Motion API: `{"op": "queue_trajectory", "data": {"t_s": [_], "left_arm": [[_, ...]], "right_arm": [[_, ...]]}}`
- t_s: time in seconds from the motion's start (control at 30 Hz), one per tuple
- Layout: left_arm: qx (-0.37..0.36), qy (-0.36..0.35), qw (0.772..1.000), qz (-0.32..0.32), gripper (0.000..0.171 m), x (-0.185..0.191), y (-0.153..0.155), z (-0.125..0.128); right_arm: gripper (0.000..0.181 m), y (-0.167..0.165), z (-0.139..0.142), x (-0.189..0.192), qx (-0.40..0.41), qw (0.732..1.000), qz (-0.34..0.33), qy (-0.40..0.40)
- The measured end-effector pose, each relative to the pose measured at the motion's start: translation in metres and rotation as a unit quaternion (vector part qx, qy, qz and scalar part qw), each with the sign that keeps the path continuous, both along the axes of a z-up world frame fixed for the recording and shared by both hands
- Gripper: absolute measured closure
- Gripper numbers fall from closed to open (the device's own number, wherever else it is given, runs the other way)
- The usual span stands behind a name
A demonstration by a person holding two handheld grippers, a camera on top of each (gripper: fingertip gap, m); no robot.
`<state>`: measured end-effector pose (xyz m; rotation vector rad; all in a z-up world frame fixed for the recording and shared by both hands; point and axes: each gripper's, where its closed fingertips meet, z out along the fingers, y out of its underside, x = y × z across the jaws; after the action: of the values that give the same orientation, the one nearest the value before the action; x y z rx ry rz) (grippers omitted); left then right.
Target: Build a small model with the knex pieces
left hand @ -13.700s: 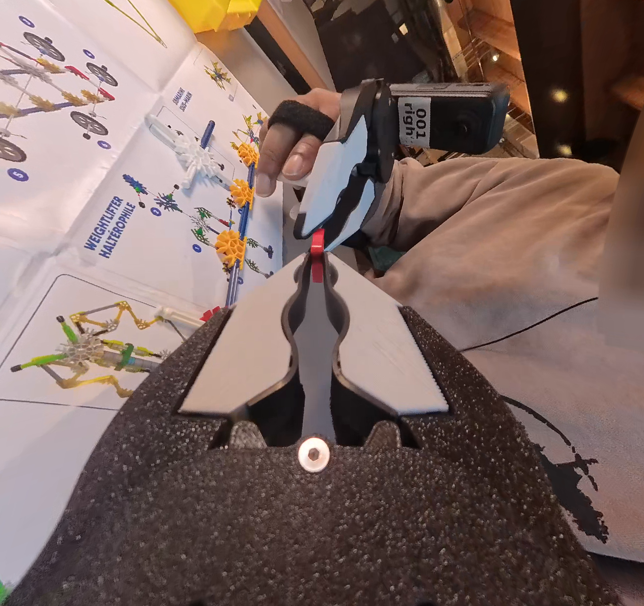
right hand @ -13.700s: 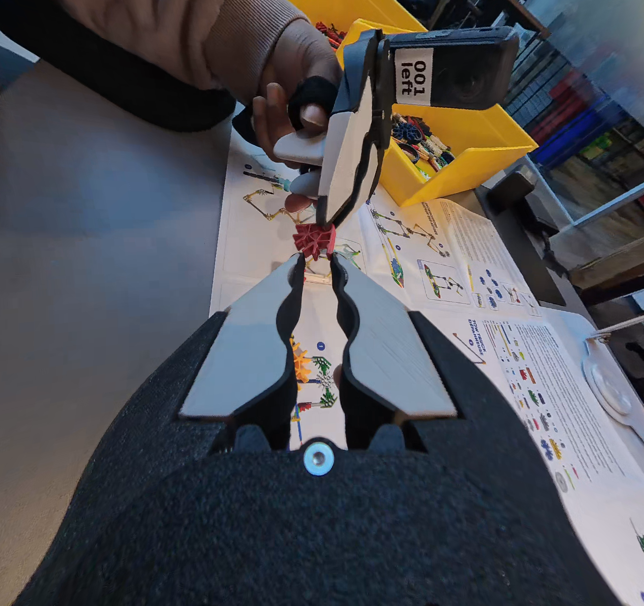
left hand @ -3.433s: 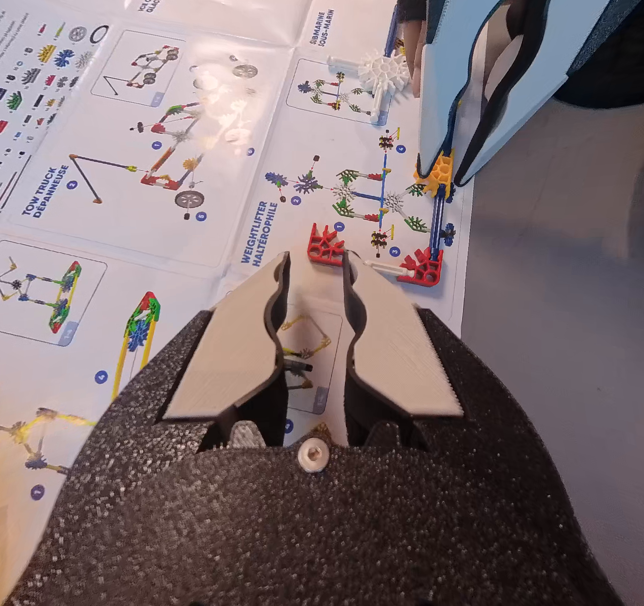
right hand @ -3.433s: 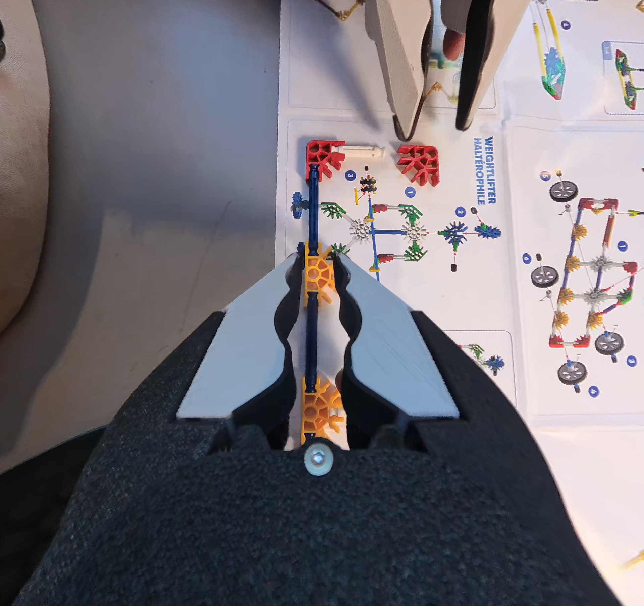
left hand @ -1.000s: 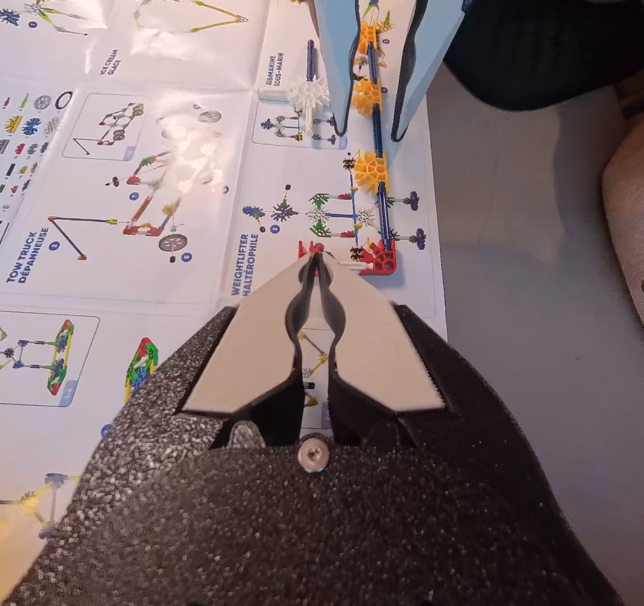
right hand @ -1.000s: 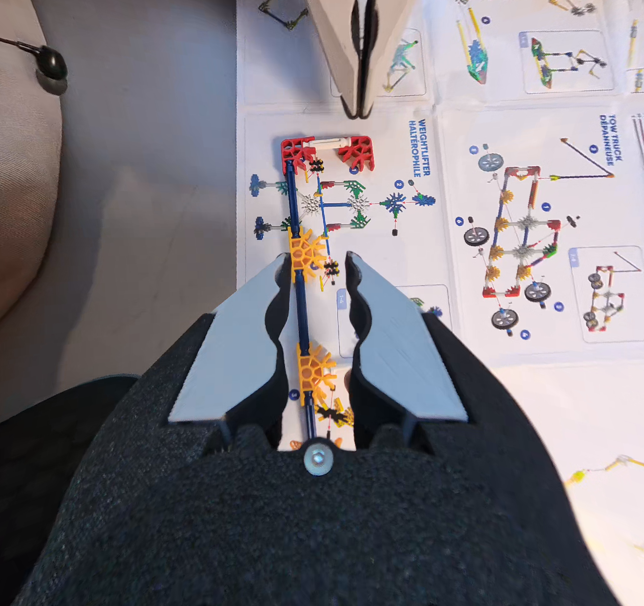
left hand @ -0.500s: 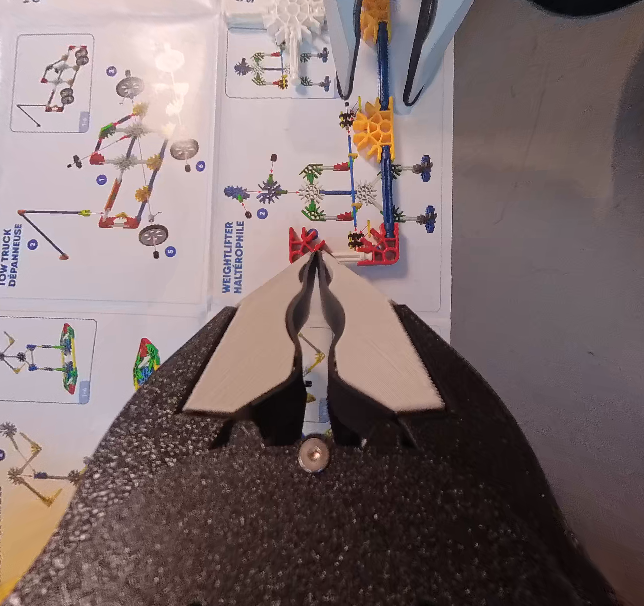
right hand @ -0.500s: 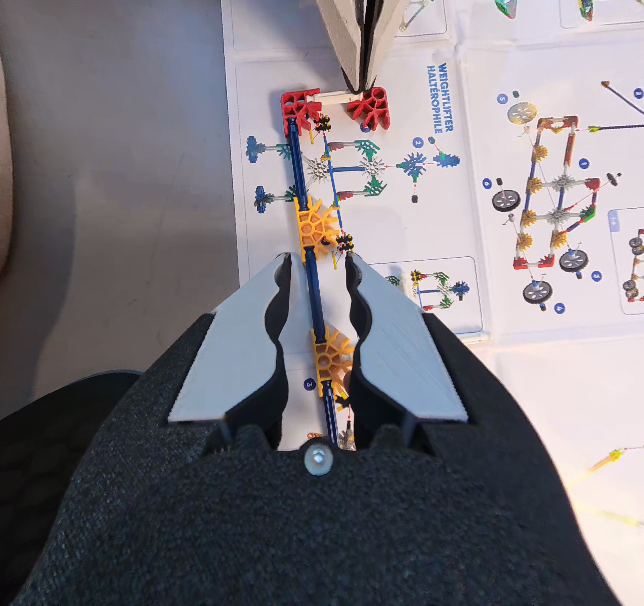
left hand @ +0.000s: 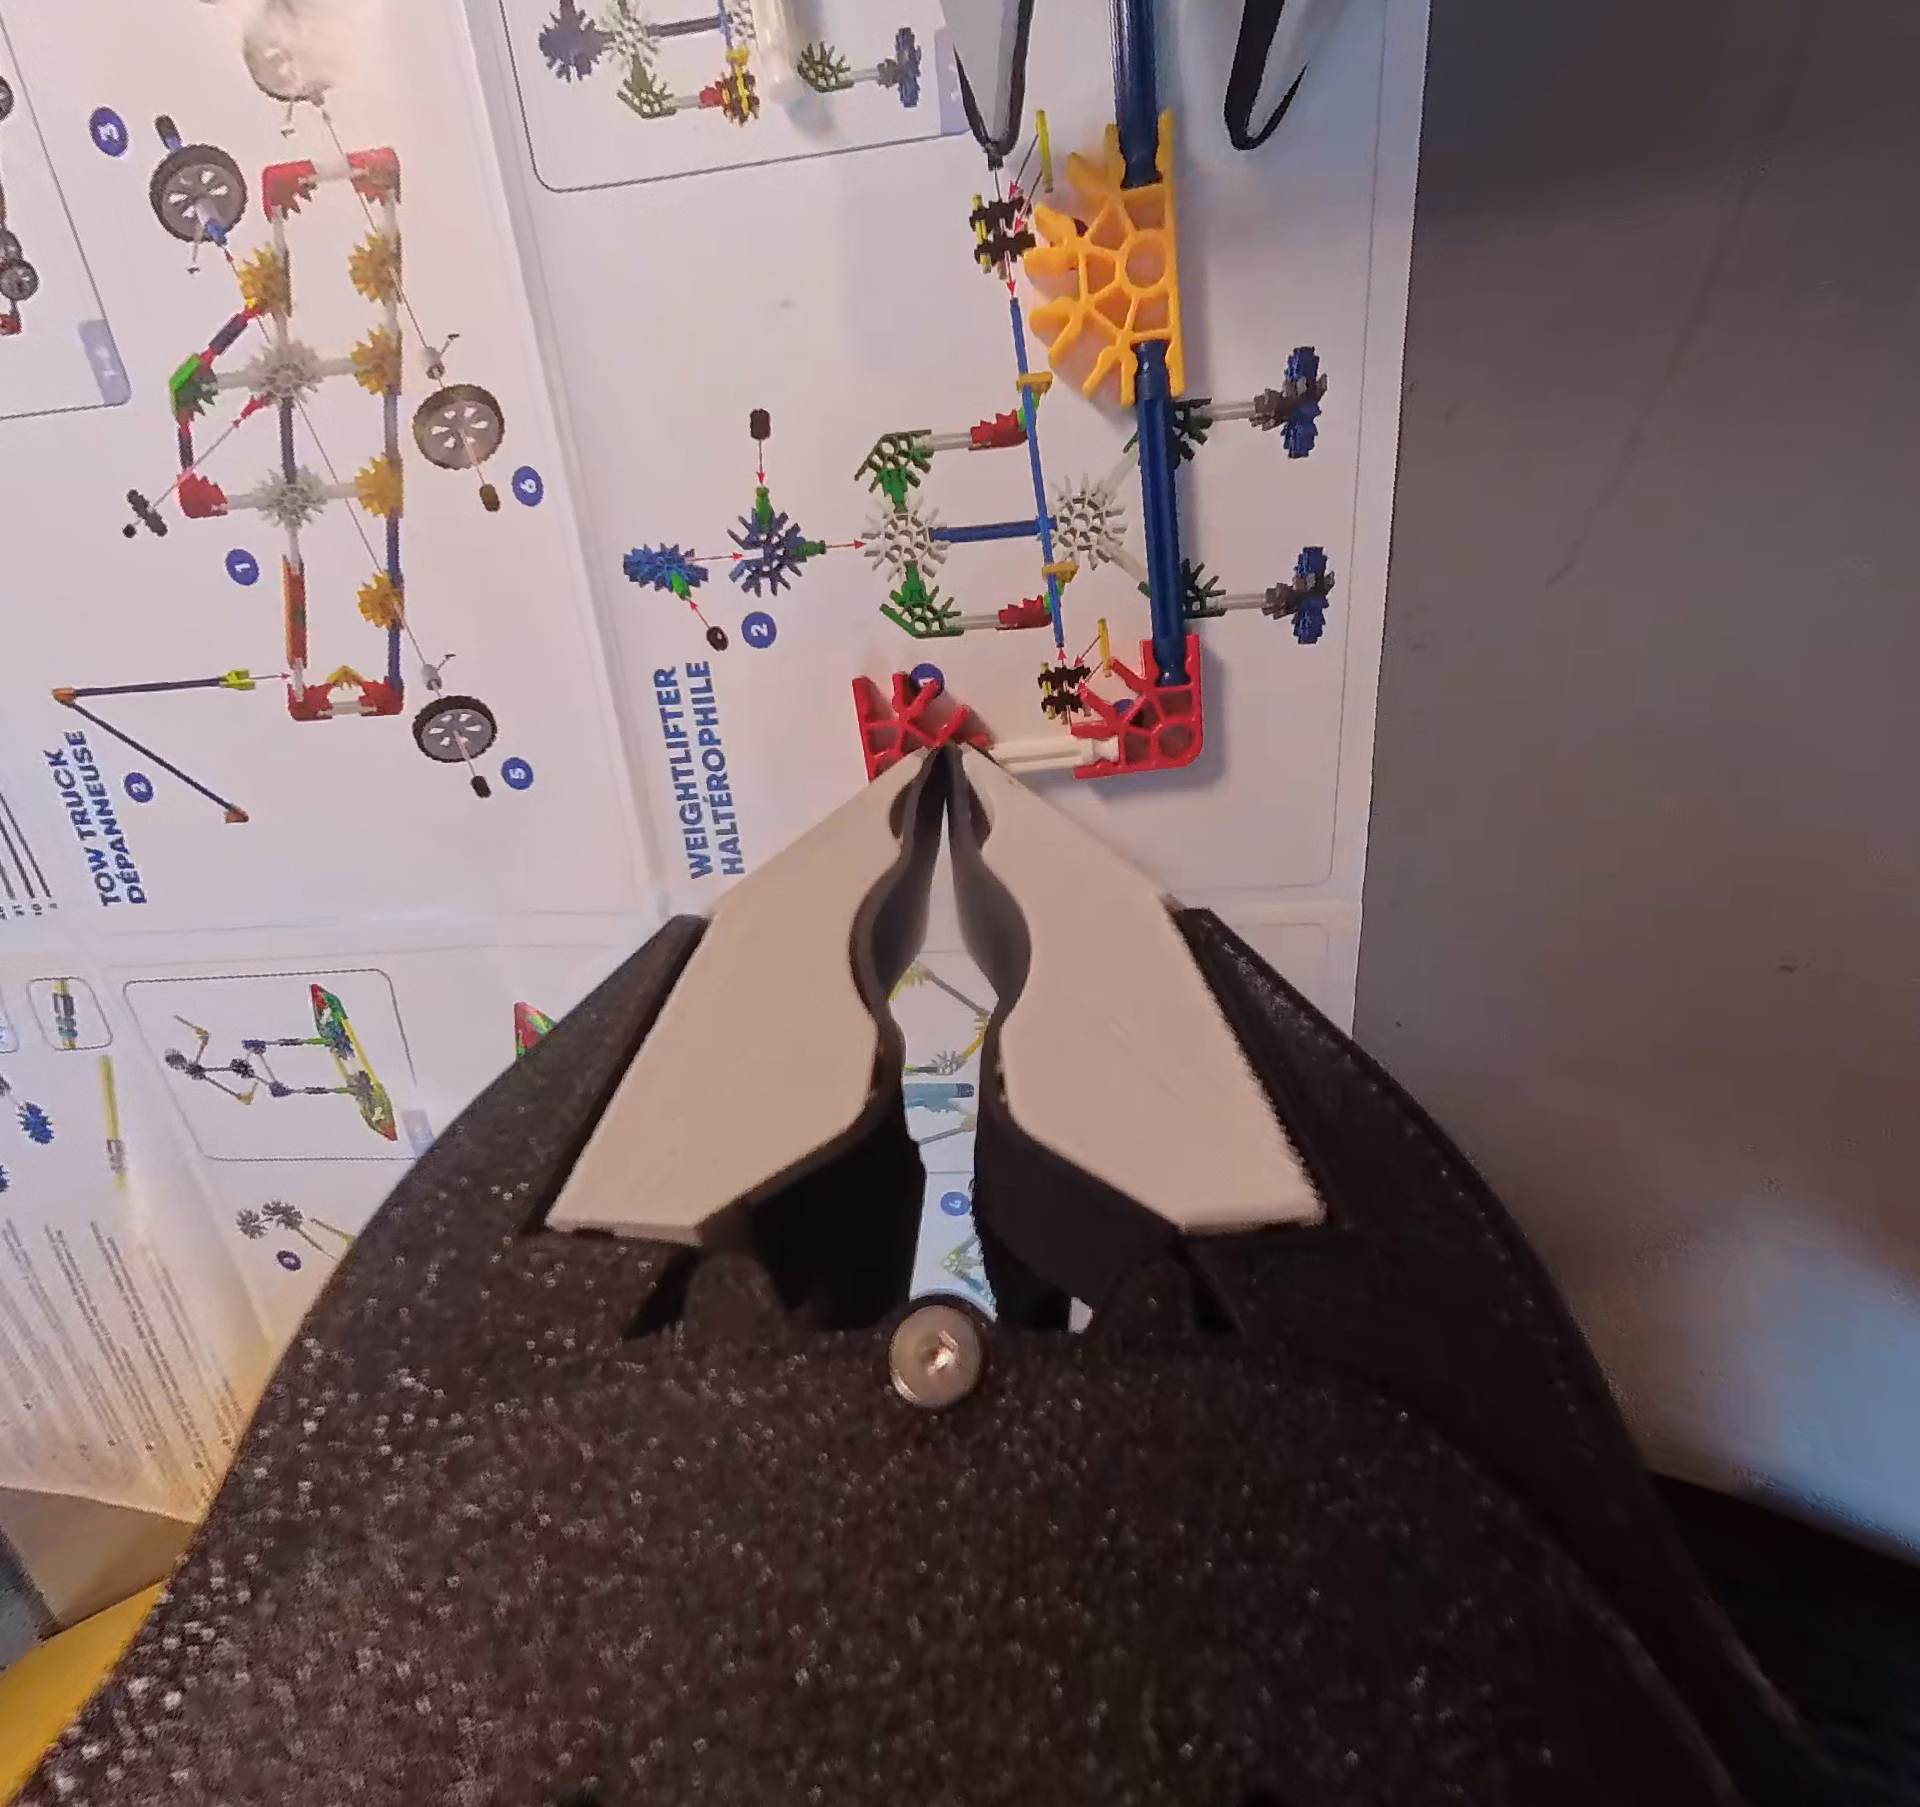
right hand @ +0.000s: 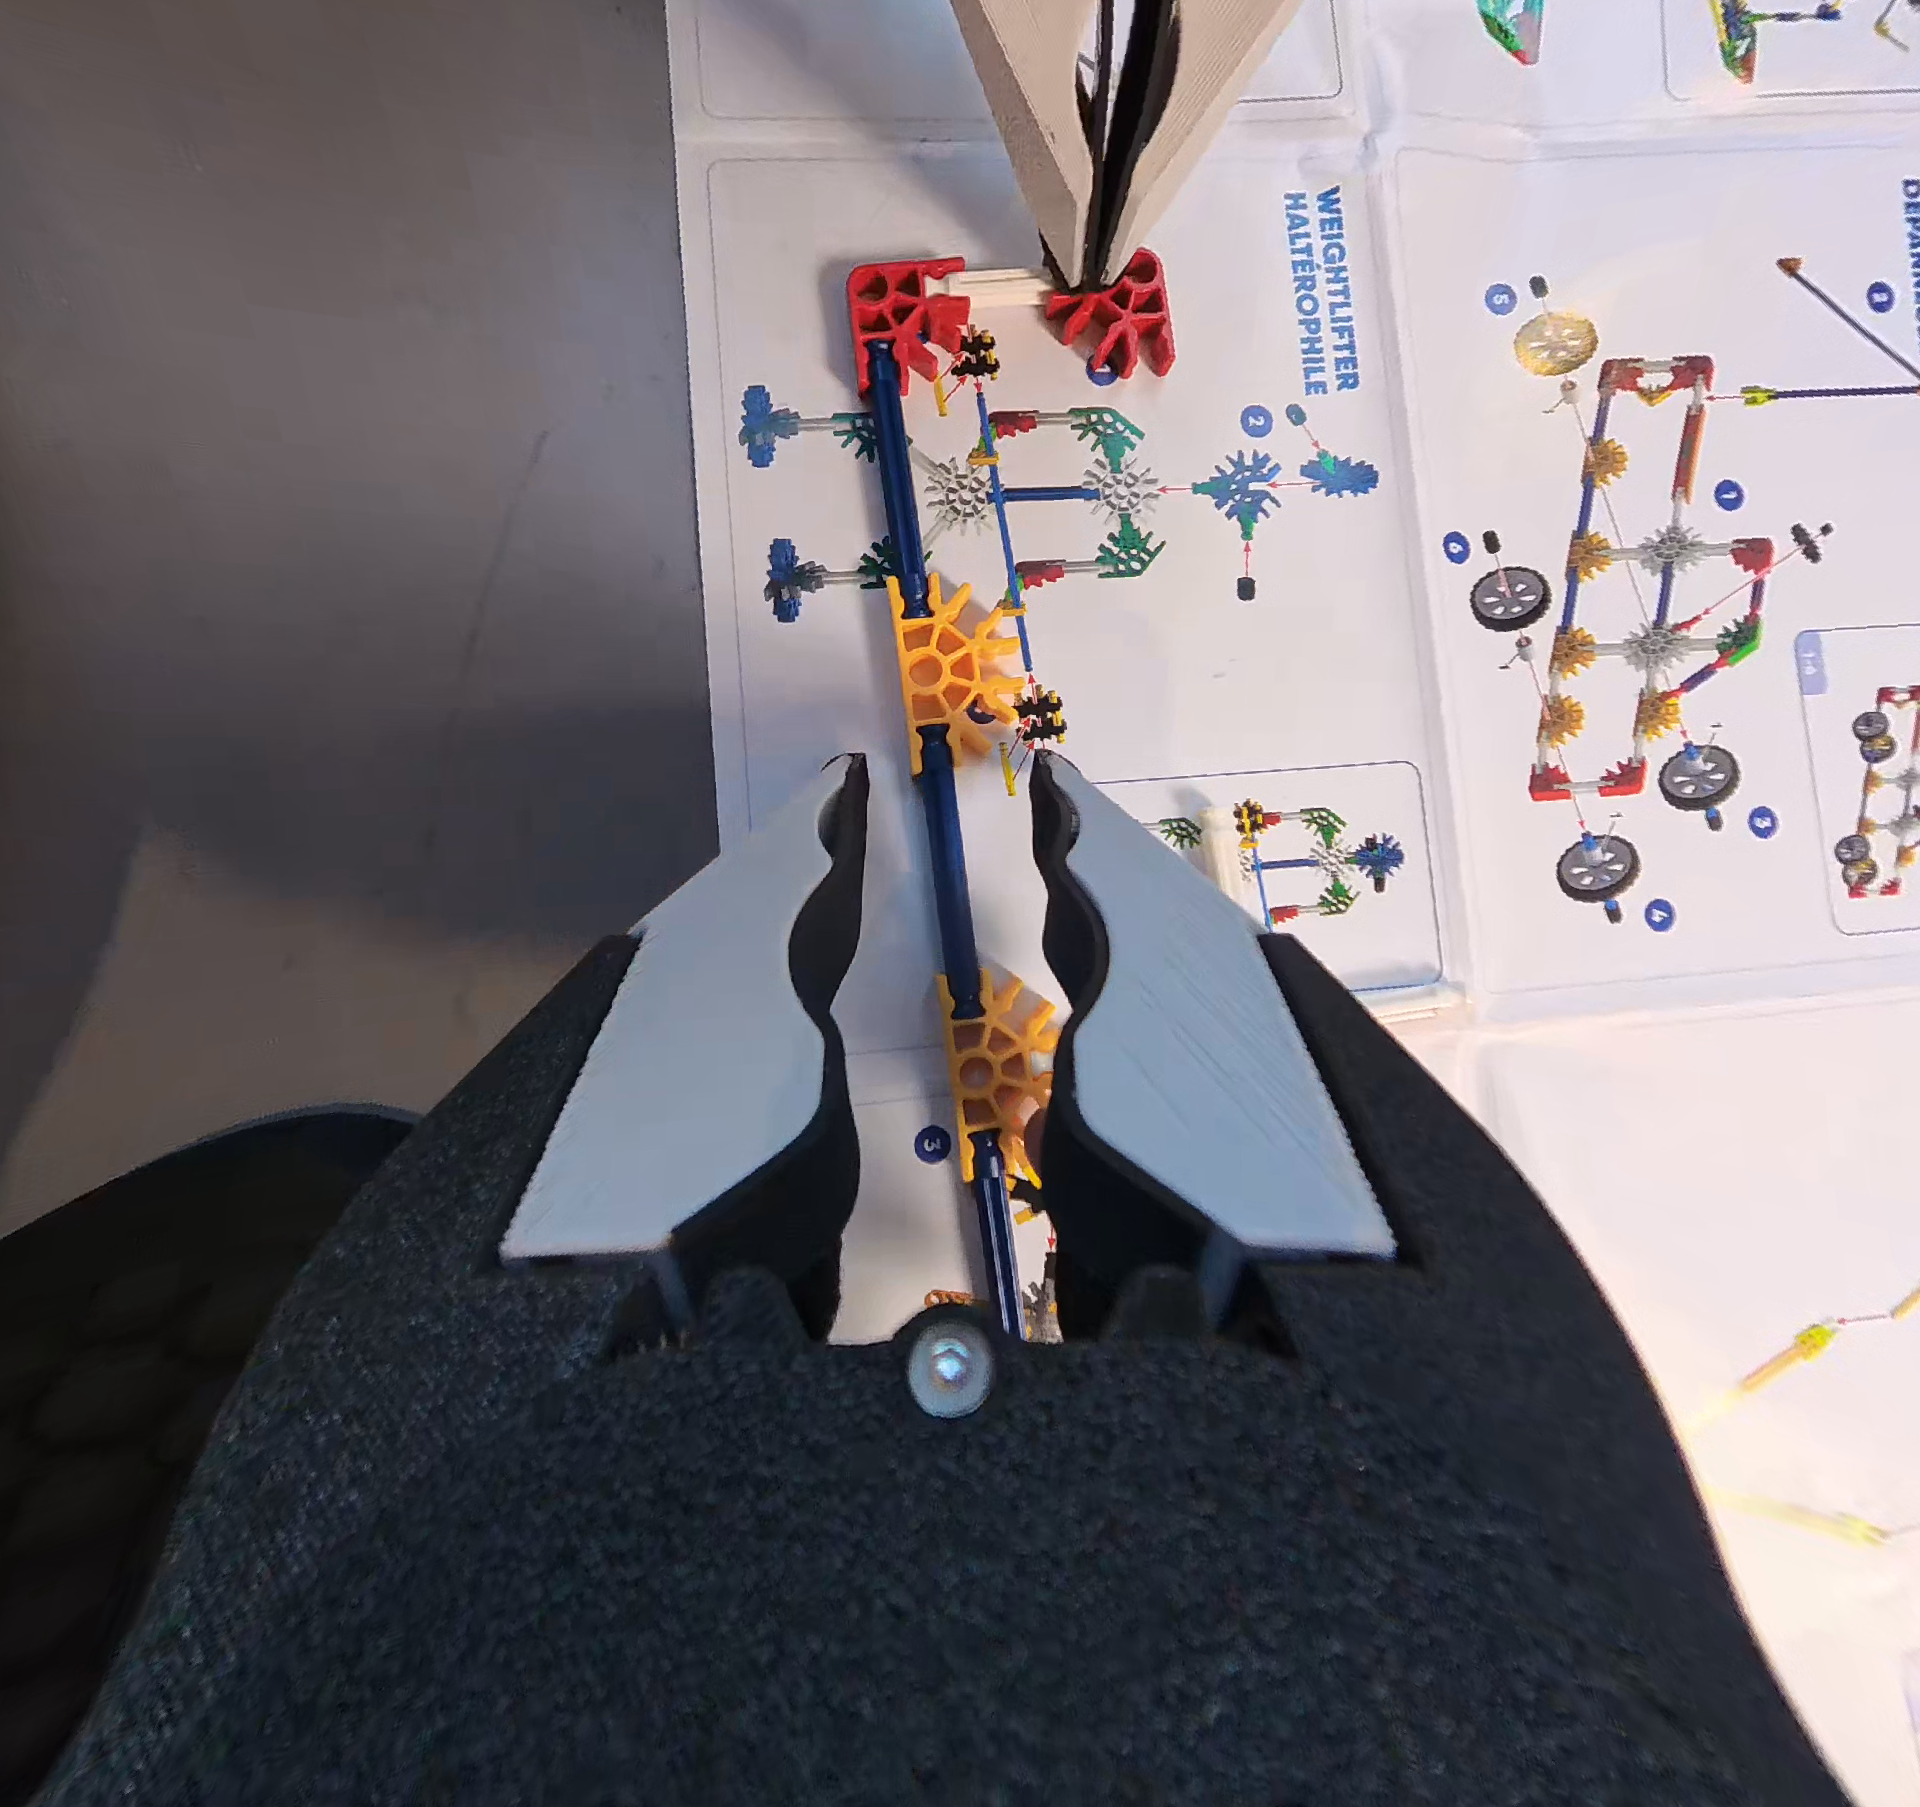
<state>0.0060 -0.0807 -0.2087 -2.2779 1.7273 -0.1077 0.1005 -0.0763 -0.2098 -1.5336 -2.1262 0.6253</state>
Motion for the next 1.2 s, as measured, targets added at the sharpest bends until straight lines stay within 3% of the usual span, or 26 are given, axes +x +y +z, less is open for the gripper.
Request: {"op": "queue_trajectory", "data": {"t_s": [0.23, 0.37, 0.43, 0.5, 0.57, 0.77, 0.97, 1.2], "left_arm": [[-0.009, -0.052, 0.998, 0.021, 0.171, -0.006, 0.001, 0.003], [-0.029, -0.191, 0.978, 0.083, 0.144, -0.005, 0.005, 0.022], [-0.03, -0.22, 0.97, 0.103, 0.136, -0.003, 0.006, 0.016], [-0.021, -0.217, 0.97, 0.111, 0.136, -0.003, 0.006, 0.003], [0.008, -0.211, 0.972, 0.101, 0.149, -0.004, 0.008, -0.001], [0.0, -0.191, 0.981, 0.044, 0.149, -0.009, -0.007, -0.002], [0.004, -0.2, 0.979, 0.045, 0.149, -0.016, -0.015, -0.002], [0.004, -0.198, 0.979, 0.047, 0.149, -0.025, -0.023, -0.002]], "right_arm": [[0.15, 0.003, 0.004, -0.001, 0.007, 1.0, -0.004, 0.017], [0.148, 0.007, 0.007, 0.003, -0.005, 1.0, -0.013, 0.02], [0.146, 0.008, 0.007, 0.006, -0.017, 1.0, -0.014, 0.017], [0.144, 0.006, 0.007, 0.011, -0.024, 1.0, -0.01, 0.008], [0.144, 0.007, 0.006, 0.017, -0.029, 0.999, -0.014, -0.002], [0.145, 0.017, 0.012, 0.041, -0.041, 0.998, -0.055, -0.012], [0.131, 0.008, 0.005, 0.068, -0.061, 0.993, -0.099, -0.033], [0.152, 0.006, 0.0, 0.076, -0.062, 0.99, -0.126, -0.034]]}}
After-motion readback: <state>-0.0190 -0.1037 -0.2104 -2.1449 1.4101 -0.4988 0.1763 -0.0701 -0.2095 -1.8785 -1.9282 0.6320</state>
